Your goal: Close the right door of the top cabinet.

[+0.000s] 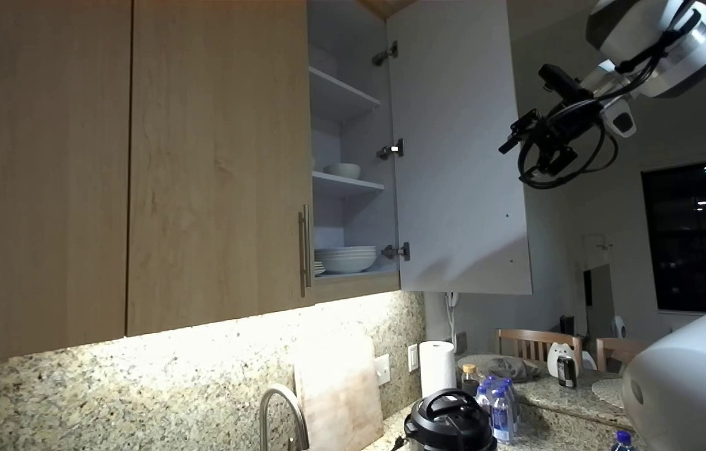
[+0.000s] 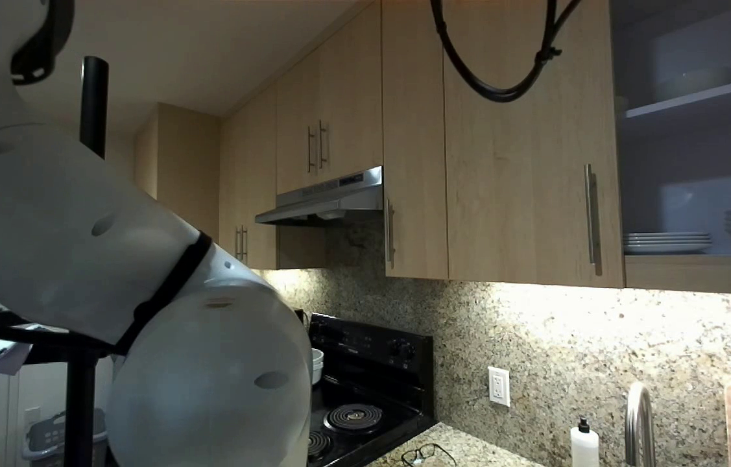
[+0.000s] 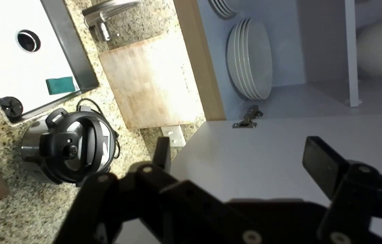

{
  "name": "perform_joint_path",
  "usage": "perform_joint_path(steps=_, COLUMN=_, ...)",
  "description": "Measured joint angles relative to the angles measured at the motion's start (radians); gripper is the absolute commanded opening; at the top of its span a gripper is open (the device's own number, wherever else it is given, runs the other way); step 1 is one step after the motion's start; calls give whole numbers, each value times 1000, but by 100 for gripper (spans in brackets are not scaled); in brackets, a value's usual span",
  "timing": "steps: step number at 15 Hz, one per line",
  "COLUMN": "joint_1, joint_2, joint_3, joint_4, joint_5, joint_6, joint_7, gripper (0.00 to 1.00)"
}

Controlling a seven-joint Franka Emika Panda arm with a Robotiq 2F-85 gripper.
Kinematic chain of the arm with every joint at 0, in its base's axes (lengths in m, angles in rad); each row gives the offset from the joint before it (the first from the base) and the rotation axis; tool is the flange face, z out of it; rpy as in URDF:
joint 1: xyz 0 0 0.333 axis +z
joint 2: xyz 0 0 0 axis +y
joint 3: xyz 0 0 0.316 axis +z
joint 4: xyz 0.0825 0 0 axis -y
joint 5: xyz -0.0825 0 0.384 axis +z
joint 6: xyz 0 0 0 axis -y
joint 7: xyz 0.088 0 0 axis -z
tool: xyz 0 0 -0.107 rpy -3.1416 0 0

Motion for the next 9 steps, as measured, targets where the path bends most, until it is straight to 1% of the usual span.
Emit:
perform_joint_path(steps=4, joint_1=44, joint_2=-13, joint_3=-78, joint_4=0, joint_5=101, joint_6=-85, joint_7=-166, gripper=100)
perform_joint_path(steps=9, joint_1=44, joint_2=-9, joint_3=-153, joint_4=-10, joint_5=181, joint_6=-179, joint_7=-283, gripper=100)
